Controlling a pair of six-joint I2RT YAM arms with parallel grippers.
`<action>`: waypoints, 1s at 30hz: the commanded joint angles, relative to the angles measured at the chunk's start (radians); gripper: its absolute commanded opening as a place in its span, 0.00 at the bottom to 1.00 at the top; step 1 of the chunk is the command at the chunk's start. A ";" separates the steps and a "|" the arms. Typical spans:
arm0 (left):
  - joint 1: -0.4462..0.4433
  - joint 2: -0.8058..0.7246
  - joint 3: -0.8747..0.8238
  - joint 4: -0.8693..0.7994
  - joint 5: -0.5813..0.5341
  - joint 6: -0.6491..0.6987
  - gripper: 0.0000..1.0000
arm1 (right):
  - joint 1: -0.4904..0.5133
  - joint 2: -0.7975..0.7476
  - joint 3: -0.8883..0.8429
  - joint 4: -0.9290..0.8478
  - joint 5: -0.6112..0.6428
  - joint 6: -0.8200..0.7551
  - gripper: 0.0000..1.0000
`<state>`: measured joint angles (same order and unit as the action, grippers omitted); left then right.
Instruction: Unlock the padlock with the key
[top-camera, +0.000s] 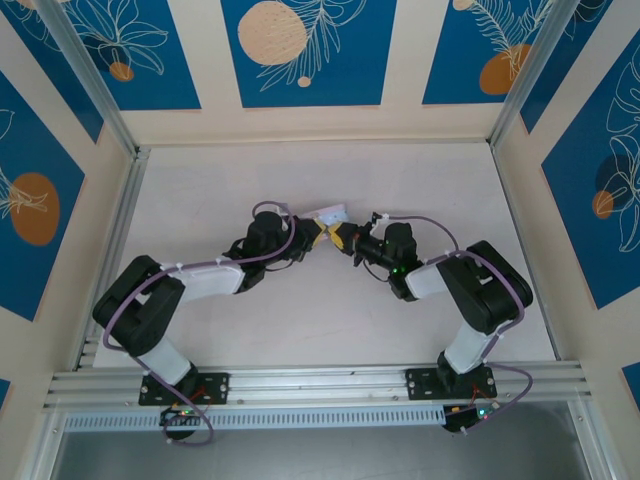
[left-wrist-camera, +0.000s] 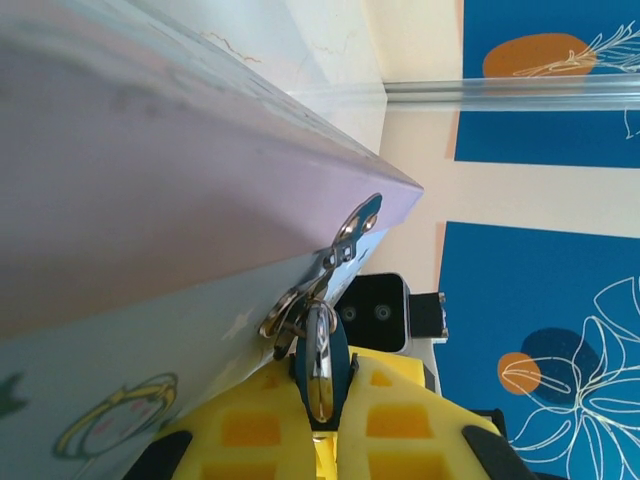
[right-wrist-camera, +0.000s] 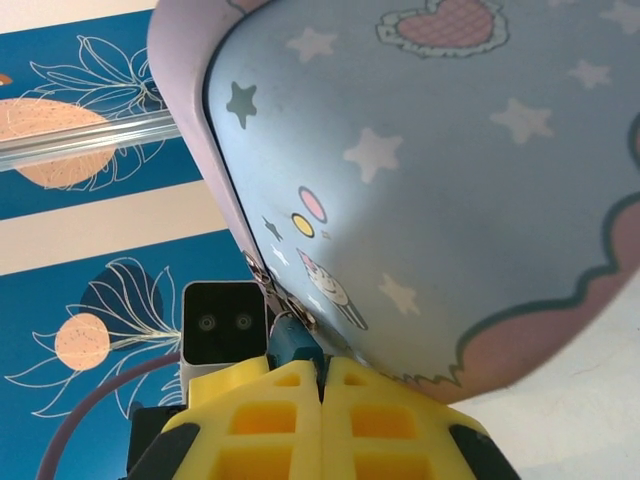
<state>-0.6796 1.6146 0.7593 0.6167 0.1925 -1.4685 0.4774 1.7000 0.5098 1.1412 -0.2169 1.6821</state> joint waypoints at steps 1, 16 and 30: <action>-0.056 -0.042 -0.026 0.024 0.045 -0.008 0.00 | -0.005 -0.010 0.021 0.041 -0.004 0.004 0.12; -0.041 -0.079 -0.048 -0.063 -0.069 0.016 0.00 | -0.068 -0.183 -0.085 -0.164 -0.045 -0.098 0.38; -0.041 -0.058 -0.041 -0.033 -0.045 0.019 0.00 | -0.026 -0.168 -0.075 -0.192 -0.064 -0.119 0.34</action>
<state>-0.7223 1.5459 0.7082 0.5453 0.1448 -1.4639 0.4419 1.5215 0.4145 0.9482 -0.2672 1.5841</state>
